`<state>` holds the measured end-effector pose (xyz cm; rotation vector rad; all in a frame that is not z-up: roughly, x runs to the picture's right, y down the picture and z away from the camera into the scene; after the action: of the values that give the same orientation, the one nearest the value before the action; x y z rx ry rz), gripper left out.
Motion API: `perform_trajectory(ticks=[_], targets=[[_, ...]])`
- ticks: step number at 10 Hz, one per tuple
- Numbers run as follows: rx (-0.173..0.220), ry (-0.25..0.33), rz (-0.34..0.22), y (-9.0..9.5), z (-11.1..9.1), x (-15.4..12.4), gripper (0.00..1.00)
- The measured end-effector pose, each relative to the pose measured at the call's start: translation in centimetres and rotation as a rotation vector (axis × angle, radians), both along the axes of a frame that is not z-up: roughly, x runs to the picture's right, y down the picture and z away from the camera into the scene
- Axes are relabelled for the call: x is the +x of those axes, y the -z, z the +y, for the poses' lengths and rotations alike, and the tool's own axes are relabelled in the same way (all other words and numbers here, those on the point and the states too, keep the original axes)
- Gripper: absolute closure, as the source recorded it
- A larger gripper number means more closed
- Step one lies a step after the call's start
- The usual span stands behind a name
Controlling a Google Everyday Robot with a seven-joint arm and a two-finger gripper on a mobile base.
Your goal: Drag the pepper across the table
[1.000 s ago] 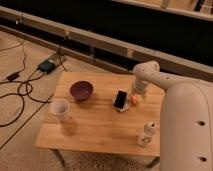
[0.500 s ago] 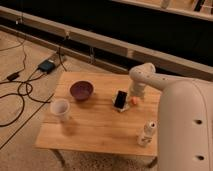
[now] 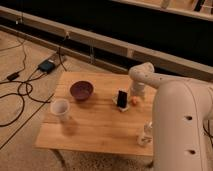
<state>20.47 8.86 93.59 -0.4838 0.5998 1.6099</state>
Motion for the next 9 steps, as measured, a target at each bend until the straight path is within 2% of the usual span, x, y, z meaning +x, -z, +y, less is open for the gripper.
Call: perform_trajectory(ticks=[4,5,6,8,9], targets=[[-0.014,-0.003,0.001,-0.65,0.02,0.03,0.37],[-0.014,-0.005,-0.001,-0.78,-0.02,-0.01,0.44],[-0.012,-0.007,-0.005,-0.97,-0.13,-0.26,0.57],[-0.015,-0.014,-0.007,-1.02,-0.13,-0.26,0.75],[-0.017,-0.019,-0.007,-1.03,-0.1,-0.1,0.87]])
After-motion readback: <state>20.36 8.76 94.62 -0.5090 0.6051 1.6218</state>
